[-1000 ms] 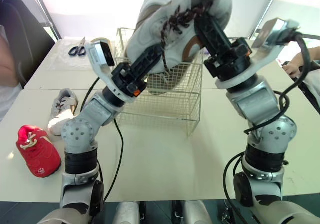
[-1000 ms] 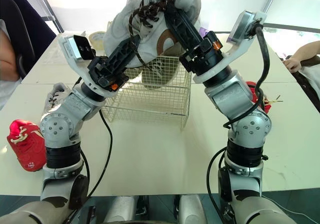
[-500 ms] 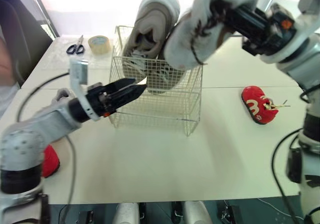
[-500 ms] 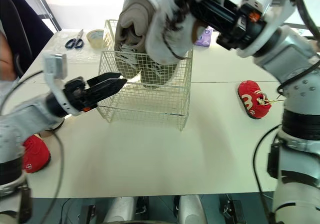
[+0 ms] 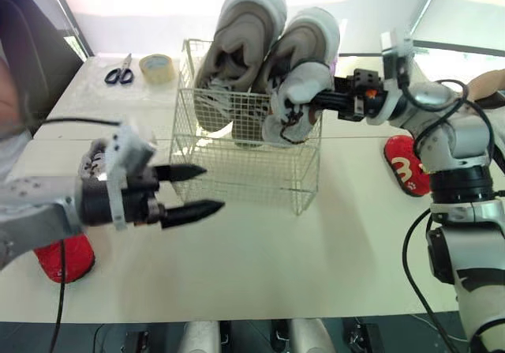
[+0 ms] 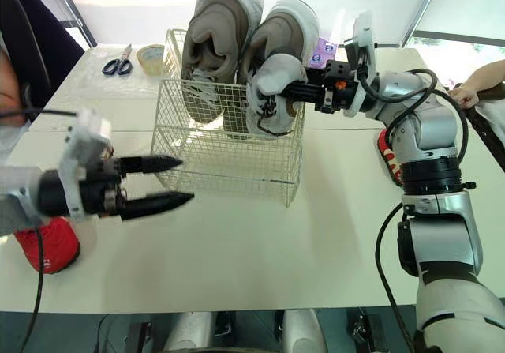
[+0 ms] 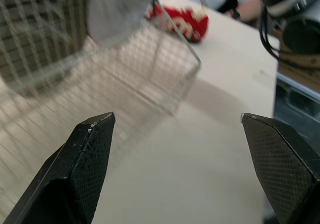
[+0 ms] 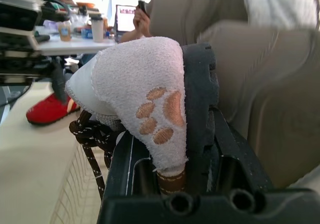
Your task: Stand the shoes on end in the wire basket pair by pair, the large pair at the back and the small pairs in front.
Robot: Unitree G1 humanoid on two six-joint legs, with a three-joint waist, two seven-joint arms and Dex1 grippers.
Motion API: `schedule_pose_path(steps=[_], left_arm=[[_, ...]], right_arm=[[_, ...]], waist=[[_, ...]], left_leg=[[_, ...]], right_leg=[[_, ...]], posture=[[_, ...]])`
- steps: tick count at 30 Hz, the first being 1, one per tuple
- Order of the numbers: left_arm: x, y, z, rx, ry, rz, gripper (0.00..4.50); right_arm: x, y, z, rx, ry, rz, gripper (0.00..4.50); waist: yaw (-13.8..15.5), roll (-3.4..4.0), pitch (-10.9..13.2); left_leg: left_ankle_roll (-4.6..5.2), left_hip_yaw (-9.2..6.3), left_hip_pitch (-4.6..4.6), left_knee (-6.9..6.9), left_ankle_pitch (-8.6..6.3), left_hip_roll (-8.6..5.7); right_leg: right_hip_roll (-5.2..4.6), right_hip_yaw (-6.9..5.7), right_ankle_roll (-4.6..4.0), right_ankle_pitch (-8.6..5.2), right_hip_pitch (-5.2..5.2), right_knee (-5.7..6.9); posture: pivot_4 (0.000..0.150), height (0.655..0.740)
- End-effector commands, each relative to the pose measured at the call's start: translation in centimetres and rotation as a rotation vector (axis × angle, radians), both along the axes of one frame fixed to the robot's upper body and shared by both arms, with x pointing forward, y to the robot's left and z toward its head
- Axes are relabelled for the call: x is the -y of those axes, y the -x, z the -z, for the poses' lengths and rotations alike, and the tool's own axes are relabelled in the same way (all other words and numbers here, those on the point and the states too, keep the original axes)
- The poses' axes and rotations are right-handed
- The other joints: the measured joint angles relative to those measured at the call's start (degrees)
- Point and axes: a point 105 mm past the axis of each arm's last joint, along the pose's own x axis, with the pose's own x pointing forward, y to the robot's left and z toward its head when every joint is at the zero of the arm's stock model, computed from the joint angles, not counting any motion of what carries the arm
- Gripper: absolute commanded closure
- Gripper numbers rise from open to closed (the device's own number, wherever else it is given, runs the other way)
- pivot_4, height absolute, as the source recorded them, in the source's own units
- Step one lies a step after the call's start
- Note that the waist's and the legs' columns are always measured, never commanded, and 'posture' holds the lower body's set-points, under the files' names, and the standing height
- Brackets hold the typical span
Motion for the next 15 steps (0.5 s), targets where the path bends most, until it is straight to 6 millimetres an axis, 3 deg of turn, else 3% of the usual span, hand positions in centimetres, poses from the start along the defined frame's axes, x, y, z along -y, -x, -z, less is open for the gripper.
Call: schedule_pose_path(steps=[1,2,3,7,15], left_arm=[[0.0,0.1,-0.8,0.054,0.012,-0.011,0.31],[-0.1,0.0,-1.0,0.059,0.016,-0.019,0.31],[-0.1,-0.1,-1.0,0.062,0.016,-0.023,0.31],[-0.3,-0.1,-0.7,0.047,0.003,-0.022,0.31],[-0.7,-0.5,-0.2,0.028,-0.008,-0.023,0.31]], right_arm=[[0.3,0.2,-0.5,0.048,0.005,0.008,2.85],[0.3,0.3,-0.2,0.036,0.017,0.001,2.55],[0.3,0.4,0.0,0.030,0.032,-0.003,1.85],[0.7,1.0,-0.4,0.043,0.036,0.006,0.05],[2.3,2.0,-1.7,0.028,-0.013,0.058,0.05]], waist=[[0.01,0.00,0.00],[-0.01,0.00,0.00],[-0.02,0.00,0.00],[-0.09,0.01,0.00],[0.06,0.00,0.00]], left_leg=[[-0.01,0.00,0.00,0.00,0.01,0.00],[-0.02,-0.01,0.01,0.00,0.01,0.00],[-0.03,-0.01,0.01,0.00,0.01,0.00],[-0.03,-0.01,0.02,0.00,0.01,0.00],[-0.03,0.00,0.02,0.00,0.02,0.00]], right_leg=[[0.00,0.00,0.00,0.00,0.00,0.00],[0.00,0.00,-0.01,0.00,0.01,0.00],[0.00,0.00,-0.02,0.01,0.01,0.00],[0.01,0.00,-0.03,0.02,0.01,0.00],[0.01,-0.02,-0.03,0.02,0.02,0.00]], posture=[[0.150,0.7400],[0.150,0.7400],[0.150,0.7400],[0.150,0.7400],[0.150,0.7400]])
